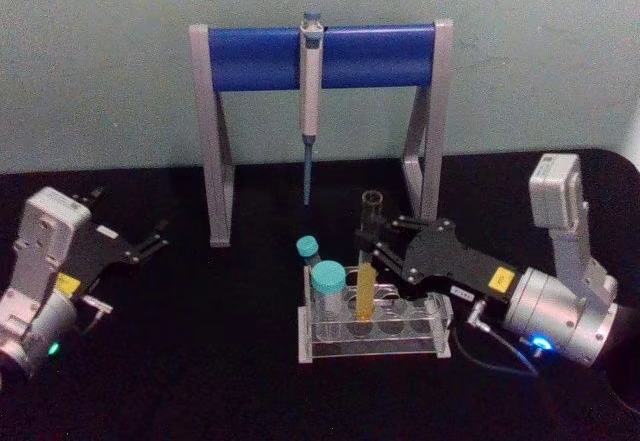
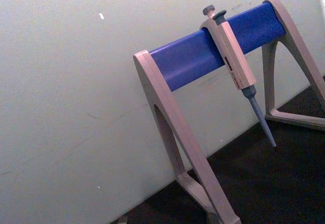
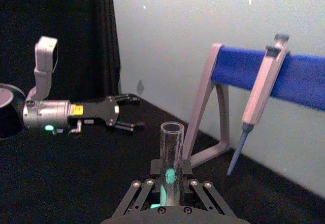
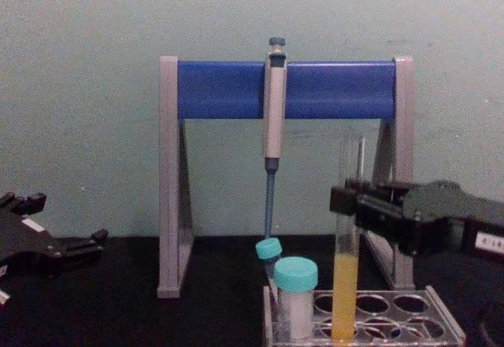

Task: Pick up the test tube from the test tube rack, shake it, then place it back into the test tube rack.

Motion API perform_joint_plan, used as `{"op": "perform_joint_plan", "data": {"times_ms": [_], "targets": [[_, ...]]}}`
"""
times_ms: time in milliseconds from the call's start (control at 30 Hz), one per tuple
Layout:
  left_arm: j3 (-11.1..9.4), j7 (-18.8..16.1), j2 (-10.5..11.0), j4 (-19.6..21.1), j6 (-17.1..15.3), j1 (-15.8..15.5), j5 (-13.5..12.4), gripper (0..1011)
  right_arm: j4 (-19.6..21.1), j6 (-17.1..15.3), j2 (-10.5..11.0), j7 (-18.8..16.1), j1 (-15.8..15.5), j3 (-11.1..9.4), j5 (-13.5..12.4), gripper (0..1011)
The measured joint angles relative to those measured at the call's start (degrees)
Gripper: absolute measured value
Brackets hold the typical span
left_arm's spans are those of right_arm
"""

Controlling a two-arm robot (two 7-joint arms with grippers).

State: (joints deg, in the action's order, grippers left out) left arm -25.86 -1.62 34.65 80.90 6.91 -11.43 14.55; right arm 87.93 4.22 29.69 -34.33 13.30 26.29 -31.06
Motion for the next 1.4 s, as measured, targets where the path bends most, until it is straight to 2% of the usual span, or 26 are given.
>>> {"op": "perform_joint_plan", "data": {"times_ms": [367, 633, 900, 1167, 1400], "targets": [[0.0, 0.0, 0.0, 0.0, 0.0, 0.0, 0.0, 1001, 2.23, 0.27, 0.02, 0.73, 0.54, -2.0, -0.81, 234], [0.0, 0.0, 0.0, 0.0, 0.0, 0.0, 0.0, 1001, -1.01, 0.47, -2.12, 1.72, 3.62, -2.5, -0.8, 234], [0.0, 0.0, 0.0, 0.0, 0.0, 0.0, 0.0, 1001, -4.18, 0.59, -3.85, 1.64, 6.45, -2.07, -0.2, 234], [0.0, 0.0, 0.0, 0.0, 0.0, 0.0, 0.0, 1001, -5.6, 0.29, -4.46, 1.79, 7.56, -1.83, 0.46, 234], [0.0, 0.0, 0.0, 0.0, 0.0, 0.0, 0.0, 1001, -5.34, 0.0, -3.84, 3.27, 7.11, -2.83, 1.17, 234]]}}
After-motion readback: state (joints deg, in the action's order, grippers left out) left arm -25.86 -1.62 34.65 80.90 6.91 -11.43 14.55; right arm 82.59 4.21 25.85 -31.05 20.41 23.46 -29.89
